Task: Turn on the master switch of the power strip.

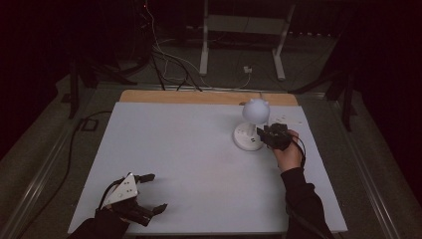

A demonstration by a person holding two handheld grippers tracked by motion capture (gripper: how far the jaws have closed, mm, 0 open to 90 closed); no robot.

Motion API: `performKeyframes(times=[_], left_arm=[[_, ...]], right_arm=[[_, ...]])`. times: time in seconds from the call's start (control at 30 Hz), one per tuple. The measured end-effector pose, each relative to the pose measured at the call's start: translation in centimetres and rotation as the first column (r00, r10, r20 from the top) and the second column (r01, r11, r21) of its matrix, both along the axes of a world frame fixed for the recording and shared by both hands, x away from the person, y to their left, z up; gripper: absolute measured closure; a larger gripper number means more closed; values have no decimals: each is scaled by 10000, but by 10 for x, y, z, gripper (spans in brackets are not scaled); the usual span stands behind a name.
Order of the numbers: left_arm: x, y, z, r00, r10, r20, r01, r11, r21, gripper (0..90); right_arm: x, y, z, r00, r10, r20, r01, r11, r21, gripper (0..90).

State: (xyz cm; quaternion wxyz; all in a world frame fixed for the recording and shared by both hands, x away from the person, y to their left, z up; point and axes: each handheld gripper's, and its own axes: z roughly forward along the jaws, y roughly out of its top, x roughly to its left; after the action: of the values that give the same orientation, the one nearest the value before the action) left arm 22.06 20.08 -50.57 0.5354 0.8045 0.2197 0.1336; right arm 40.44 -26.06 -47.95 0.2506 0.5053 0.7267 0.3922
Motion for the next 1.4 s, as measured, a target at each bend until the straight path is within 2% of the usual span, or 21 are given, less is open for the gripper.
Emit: performKeyframes(times=[0.07, 0.17, 0.2, 0.3, 0.33, 0.4, 0.53, 0.6, 0.7, 0.97, 1.13, 1.27, 1.4], left_arm=[[0, 0, 0, 10000, 3, -14, -3, 10000, -3, 2], [0, -1, 0, 10000, -18, 8, 18, 10000, 14, 2], [0, -1, 0, 10000, -15, 5, 15, 10000, -4, 2], [0, -1, 0, 10000, 1, 5, -1, 10000, 32, 2], [0, -1, 0, 10000, 2, -4, -2, 10000, 39, 2], [0, 0, 0, 10000, 11, -2, -11, 10000, 1, 2], [0, -1, 0, 10000, -7, -38, 7, 10000, 63, 2], [0, -1, 0, 10000, -8, -28, 8, 10000, 23, 2], [0, 0, 0, 10000, 3, -38, -3, 10000, 43, 2], [0, 0, 0, 10000, 13, -31, -13, 10000, 48, 2], [0, 0, -1, 10000, 4, -41, -4, 10000, 46, 2], [0, -1, -1, 10000, 15, -55, -14, 10000, 46, 2], [0, 0, -1, 10000, 10, -70, -10, 10000, 40, 2]], right_arm=[[-3, -1, 3, 10000, 48, 63, -48, 9999, 112, 513], [-9, -4, 7, 9999, 90, 114, -91, 10000, 27, 374], [-9, -4, 7, 9999, 90, 114, -91, 10000, 27, 374], [-13, -8, 9, 9997, 224, 22, -225, 9988, 438, 278], [-14, -9, 10, 9994, 337, 28, -338, 9979, 549, 223], [-18, -9, 10, 9957, 924, -3, -921, 9934, 679, 135], [-24, -10, 12, 9889, 1487, -56, -1475, 9842, 977, 64], [-26, -10, 11, 9841, 1776, -4, -1759, 9755, 1323, 8], [-29, -11, 11, 9810, 1936, 80, -1927, 9706, 1444, 8], [-41, -10, 12, 9745, 2240, 89, -2233, 9661, 1295, 8], [-51, -8, 13, 9672, 2538, 89, -2521, 9554, 1536, 9], [-60, -7, 13, 9632, 2675, 274, -2687, 9536, 1356, 9], [-70, -9, 12, 9565, 2904, 294, -2916, 9461, 1410, 9]])
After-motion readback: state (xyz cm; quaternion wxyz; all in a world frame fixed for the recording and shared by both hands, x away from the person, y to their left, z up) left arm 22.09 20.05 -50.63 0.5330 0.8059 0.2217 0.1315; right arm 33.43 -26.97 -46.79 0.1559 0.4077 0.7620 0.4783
